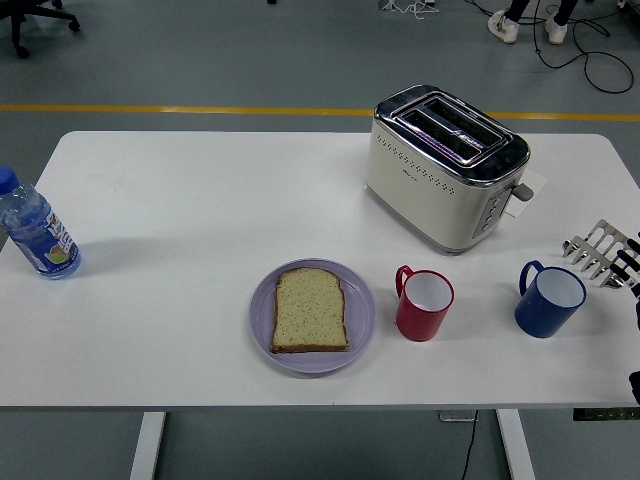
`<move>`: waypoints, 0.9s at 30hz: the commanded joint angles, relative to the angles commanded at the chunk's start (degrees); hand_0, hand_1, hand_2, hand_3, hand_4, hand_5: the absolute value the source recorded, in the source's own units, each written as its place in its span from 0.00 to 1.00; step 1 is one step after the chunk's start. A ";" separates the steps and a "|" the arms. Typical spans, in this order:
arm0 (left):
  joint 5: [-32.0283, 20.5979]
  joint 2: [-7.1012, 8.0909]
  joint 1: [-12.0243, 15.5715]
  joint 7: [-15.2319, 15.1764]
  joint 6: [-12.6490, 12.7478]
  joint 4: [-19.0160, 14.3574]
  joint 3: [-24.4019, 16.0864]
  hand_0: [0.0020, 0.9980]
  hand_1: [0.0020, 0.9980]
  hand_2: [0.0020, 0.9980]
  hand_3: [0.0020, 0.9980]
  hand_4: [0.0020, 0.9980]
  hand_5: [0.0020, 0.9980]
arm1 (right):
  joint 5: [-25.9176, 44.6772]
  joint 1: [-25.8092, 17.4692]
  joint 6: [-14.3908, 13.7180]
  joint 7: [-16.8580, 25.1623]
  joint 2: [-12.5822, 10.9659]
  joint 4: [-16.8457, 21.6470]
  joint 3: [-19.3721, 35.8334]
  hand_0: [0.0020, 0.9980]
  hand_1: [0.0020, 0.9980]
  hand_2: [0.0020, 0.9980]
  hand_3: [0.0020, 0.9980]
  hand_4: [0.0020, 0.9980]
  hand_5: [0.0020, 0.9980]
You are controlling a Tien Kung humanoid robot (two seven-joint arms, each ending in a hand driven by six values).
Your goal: Pick up the cup,pour liquid into bread,place the cup on the desk
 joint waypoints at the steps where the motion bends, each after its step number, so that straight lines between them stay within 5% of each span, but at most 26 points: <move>1: -0.03 0.00 0.03 0.00 0.00 0.00 0.08 0.64 0.65 0.67 0.57 0.33 0.84 | 0.01 -0.03 -0.02 0.03 0.00 -0.02 -0.01 0.68 0.65 0.67 0.62 0.47 0.44; 27: 0.03 -0.11 -0.11 0.02 -0.02 -0.01 -0.02 0.64 0.65 0.66 0.56 0.33 0.84 | 2.34 0.02 -0.22 1.21 0.00 0.11 0.48 0.67 0.65 0.68 0.61 0.47 0.44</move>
